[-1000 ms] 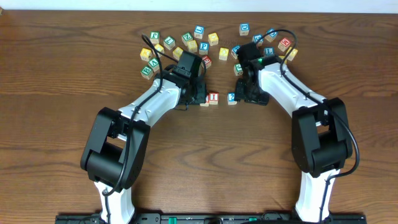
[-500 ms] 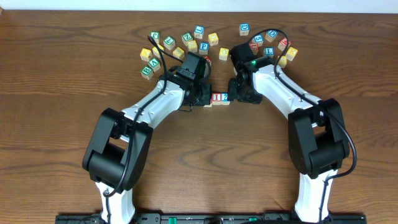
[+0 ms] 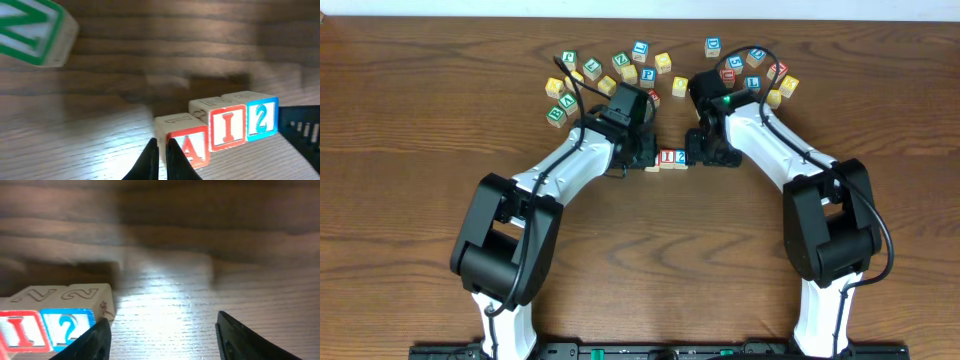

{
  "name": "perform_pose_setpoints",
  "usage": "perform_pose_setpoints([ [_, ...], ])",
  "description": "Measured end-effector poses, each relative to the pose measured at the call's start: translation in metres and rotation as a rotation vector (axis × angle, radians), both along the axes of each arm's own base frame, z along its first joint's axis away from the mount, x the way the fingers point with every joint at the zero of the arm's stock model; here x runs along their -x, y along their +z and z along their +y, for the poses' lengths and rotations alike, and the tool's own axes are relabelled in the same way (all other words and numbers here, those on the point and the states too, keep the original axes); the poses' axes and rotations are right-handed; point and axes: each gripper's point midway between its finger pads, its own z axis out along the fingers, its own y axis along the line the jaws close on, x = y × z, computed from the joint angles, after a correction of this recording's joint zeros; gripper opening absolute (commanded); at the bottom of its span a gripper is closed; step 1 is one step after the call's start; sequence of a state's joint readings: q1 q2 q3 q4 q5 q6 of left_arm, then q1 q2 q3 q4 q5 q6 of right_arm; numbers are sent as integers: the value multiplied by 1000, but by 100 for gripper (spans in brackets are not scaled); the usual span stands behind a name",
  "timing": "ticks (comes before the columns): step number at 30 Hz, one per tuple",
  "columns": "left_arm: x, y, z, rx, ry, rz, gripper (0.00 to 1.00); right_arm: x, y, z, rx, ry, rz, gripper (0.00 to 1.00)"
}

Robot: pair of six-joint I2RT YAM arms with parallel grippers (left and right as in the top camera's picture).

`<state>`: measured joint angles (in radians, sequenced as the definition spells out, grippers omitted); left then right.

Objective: Spell out AI2

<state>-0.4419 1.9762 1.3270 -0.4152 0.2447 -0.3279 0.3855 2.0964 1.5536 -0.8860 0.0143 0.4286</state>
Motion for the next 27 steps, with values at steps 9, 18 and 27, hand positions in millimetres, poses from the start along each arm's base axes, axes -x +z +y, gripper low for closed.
perform_pose_setpoints([
  [9, -18, 53, 32, -10, 62, -115, 8, -25, 18, 11, -35, 28, -89, 43],
  [18, -23, 76, 68, -99, 138, -169, 8, -57, 33, 37, -145, 34, -228, 30],
  [27, -20, 67, 126, -276, 277, -132, 8, -54, 28, 73, -194, 66, -246, 26],
])
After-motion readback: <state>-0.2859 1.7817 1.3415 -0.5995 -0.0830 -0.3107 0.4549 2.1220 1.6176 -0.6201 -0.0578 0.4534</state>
